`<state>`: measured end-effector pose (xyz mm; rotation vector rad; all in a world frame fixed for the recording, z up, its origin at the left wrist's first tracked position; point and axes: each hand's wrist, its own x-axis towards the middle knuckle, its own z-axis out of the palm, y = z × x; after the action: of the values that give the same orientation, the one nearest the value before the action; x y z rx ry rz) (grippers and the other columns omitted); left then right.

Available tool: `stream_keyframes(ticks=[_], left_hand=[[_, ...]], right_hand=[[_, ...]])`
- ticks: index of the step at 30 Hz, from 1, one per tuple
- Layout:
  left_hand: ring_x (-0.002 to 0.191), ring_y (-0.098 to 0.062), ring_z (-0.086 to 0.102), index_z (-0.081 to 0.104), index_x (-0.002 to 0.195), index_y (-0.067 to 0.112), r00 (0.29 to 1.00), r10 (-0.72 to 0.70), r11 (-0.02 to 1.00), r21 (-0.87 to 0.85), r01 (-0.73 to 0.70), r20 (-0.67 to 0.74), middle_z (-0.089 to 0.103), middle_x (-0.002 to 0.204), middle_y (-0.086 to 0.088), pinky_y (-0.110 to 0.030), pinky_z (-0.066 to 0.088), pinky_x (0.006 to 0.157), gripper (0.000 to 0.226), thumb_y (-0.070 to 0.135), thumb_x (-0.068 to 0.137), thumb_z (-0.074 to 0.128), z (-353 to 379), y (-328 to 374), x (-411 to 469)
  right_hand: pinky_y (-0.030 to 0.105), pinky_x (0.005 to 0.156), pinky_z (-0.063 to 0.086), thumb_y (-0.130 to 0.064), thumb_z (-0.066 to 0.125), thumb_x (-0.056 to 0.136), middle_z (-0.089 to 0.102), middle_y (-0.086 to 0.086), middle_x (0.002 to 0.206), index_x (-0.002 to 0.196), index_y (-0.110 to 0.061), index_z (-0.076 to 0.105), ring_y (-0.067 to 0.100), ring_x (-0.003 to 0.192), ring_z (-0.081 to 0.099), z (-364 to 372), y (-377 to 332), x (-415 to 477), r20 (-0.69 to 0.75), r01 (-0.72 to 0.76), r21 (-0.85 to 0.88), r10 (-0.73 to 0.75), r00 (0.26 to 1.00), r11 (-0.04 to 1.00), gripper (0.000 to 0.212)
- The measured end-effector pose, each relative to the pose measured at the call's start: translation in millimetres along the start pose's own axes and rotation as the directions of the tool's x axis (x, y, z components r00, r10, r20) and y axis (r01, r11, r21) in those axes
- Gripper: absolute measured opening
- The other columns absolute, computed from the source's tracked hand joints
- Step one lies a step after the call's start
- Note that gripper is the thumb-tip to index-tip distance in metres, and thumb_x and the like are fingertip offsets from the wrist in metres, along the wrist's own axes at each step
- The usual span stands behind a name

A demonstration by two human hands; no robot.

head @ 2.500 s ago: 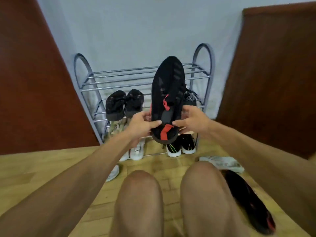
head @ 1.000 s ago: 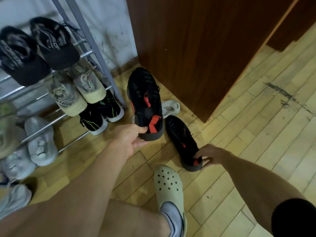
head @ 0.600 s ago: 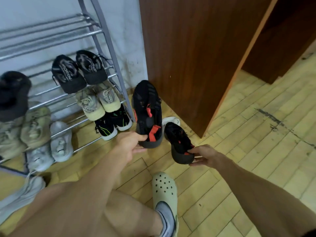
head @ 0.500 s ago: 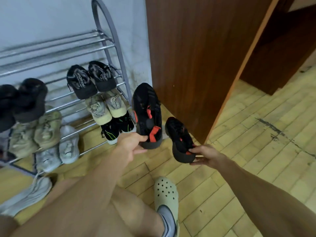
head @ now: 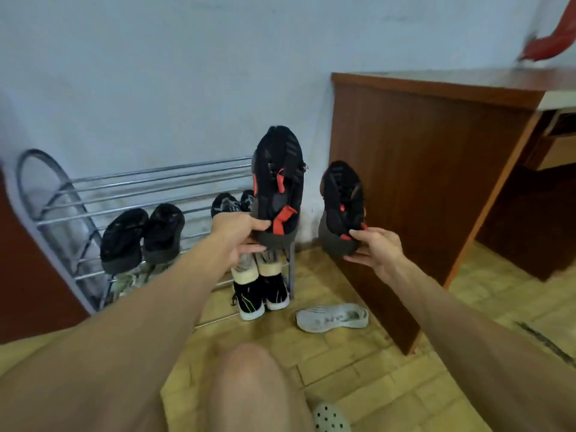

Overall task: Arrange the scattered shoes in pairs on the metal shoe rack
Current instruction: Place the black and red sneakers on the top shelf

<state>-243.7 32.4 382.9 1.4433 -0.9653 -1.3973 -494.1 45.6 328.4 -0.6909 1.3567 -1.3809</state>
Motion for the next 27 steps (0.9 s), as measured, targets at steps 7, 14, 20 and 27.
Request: stream_keyframes(ticks=[7,14,20,27], left_hand=[[0.09,-0.032,0.066,0.062,0.108,0.0,0.988,0.038,0.995,-0.089,-0.052,-0.148,0.068,0.102,-0.016,-0.043,0.057,0.071,0.03,-0.004,0.079,0.069,-44,49,50],[0.09,-0.037,0.069,0.059,0.111,-0.008,0.962,0.03,0.994,-0.096,-0.058,-0.271,0.068,0.107,-0.022,-0.046,0.059,0.068,0.034,-0.003,0.079,0.07,-79,70,117],[0.074,-0.032,0.066,0.056,0.119,-0.01,0.973,0.041,0.996,-0.07,-0.059,-0.227,0.064,0.104,-0.021,-0.042,0.059,0.053,0.035,-0.004,0.085,0.063,-77,78,156],[0.081,-0.034,0.064,0.054,0.119,-0.007,0.983,0.01,1.0,0.009,-0.009,-0.185,0.056,0.129,-0.024,-0.041,0.059,0.051,0.029,0.002,0.091,0.057,-65,80,175]], right_hand=[[0.042,0.066,0.062,-0.004,0.072,0.08,0.07,0.014,0.105,0.098,-0.012,0.061,0.027,0.091,0.072,83,-64,45,0.024,0.202,-0.057,-0.2,0.979,0.978,0.023],[0.04,0.063,0.062,-0.002,0.07,0.082,0.072,0.016,0.096,0.109,-0.003,0.063,0.024,0.077,0.071,161,-91,94,0.193,0.2,-0.118,-0.175,0.965,0.973,0.028],[0.04,0.063,0.061,-0.005,0.071,0.082,0.073,0.019,0.097,0.093,-0.006,0.065,0.028,0.085,0.073,204,-71,136,0.201,0.131,-0.176,-0.095,0.975,0.976,0.013],[0.044,0.065,0.061,-0.005,0.072,0.08,0.07,0.019,0.1,0.075,-0.008,0.064,0.033,0.09,0.07,211,-52,163,0.125,0.096,-0.221,-0.069,0.99,0.971,0.01]])
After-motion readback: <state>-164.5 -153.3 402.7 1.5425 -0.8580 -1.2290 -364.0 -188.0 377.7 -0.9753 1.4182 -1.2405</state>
